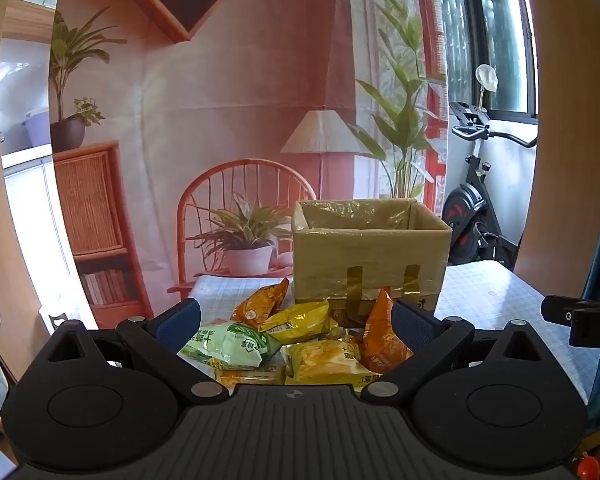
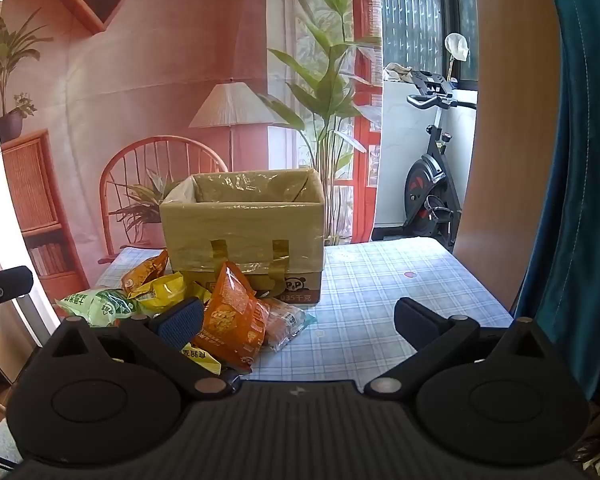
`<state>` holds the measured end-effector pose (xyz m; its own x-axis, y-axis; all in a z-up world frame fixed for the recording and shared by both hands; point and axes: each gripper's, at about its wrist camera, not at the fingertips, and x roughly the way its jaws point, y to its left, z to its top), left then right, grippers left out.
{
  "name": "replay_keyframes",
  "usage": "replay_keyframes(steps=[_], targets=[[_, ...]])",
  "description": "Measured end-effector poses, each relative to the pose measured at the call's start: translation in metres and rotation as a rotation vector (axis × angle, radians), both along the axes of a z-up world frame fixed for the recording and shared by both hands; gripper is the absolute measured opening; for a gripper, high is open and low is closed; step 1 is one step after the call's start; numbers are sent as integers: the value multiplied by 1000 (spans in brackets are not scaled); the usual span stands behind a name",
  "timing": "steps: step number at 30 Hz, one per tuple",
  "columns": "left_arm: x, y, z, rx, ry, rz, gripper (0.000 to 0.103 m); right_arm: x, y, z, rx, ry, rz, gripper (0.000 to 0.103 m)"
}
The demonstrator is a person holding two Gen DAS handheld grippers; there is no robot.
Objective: Organize snacks
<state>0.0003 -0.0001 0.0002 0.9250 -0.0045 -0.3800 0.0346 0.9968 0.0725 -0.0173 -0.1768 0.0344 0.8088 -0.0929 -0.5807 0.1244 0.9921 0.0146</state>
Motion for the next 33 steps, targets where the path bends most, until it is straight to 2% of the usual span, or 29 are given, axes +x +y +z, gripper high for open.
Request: replay_keyframes(steps=[12,33], targets=[[2,10,1,10,-18,-4,102,1,0,0,1,1,-1,103],[-1,2,-1,8,-9,8,102,-1,-1,-1,1,1,-1,103]])
